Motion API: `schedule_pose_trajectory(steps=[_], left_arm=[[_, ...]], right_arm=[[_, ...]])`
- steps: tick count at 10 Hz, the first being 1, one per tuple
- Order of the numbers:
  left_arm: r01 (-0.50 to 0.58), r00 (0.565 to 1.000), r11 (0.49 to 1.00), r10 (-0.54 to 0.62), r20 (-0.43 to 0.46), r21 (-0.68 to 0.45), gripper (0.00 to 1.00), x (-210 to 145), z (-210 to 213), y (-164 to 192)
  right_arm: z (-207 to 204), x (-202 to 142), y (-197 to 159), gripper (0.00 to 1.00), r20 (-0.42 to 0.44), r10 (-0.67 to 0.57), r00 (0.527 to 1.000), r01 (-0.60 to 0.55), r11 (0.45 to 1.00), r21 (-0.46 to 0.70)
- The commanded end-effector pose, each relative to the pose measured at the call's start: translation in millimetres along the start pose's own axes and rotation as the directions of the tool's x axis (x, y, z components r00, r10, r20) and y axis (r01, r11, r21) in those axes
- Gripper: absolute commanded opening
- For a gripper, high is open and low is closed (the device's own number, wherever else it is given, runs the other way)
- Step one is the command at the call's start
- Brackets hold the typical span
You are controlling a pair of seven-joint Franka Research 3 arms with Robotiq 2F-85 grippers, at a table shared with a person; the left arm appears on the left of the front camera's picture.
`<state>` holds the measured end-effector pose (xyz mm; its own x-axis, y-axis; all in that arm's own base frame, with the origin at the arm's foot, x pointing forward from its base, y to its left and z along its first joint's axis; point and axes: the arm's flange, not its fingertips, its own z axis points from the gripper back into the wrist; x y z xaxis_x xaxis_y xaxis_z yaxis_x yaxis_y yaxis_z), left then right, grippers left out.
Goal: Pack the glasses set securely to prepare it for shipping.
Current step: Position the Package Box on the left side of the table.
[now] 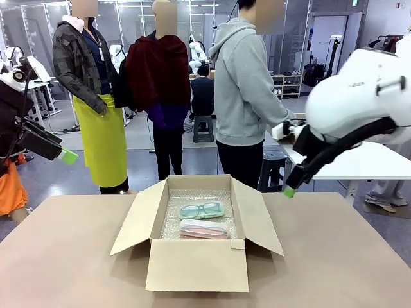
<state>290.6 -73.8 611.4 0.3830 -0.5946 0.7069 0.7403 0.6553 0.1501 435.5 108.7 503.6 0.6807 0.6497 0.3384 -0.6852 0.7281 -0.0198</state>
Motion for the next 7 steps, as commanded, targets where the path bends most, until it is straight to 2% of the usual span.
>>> schedule_pose_trajectory(steps=[1, 2, 3, 5, 6, 7], left_arm=[[0.0, 1.0, 1.0, 0.0, 0.003, -0.002, 1.0, -0.9, 0.4, -0.5], [0.0, 1.0, 1.0, 0.0, 0.003, -0.002, 1.0, -0.9, 0.4, -0.5], [0.0, 1.0, 1.0, 0.0, 0.003, -0.002, 1.0, -0.9, 0.4, -0.5], [0.0, 1.0, 1.0, 0.0, 0.0, 0.0, 1.0, 0.0, 0.0, 0.0], [-0.08, 0.996, 0.997, 0.081, -0.031, 0.013, 1.0, 7.7, -6.4, 13.9], [-0.193, 0.981, 0.98, 0.191, -0.03, -0.048, 1.0, 10.0, -22.6, 34.6]], right_arm=[[0.8, -20.9, -2.0, 1.0, 0.058, -0.121, 0.991, 0.122, 0.992, -0.024], [0.5, -32.7, -12.0, 1.0, 0.056, -0.175, 0.983, 0.177, 0.984, -0.027], [3.3, -12.7, -8.7, 1.0, 0.018, -0.053, 0.998, 0.054, 0.999, -0.01], [3.3, -12.7, -8.7, 1.0, 0.018, -0.053, 0.998, 0.054, 0.999, -0.01], [3.3, -12.7, -8.7, 1.0, 0.018, -0.053, 0.998, 0.054, 0.999, -0.01], [3.3, -12.7, -8.7, 1.0, 0.018, -0.053, 0.998, 0.054, 0.999, -0.01]])
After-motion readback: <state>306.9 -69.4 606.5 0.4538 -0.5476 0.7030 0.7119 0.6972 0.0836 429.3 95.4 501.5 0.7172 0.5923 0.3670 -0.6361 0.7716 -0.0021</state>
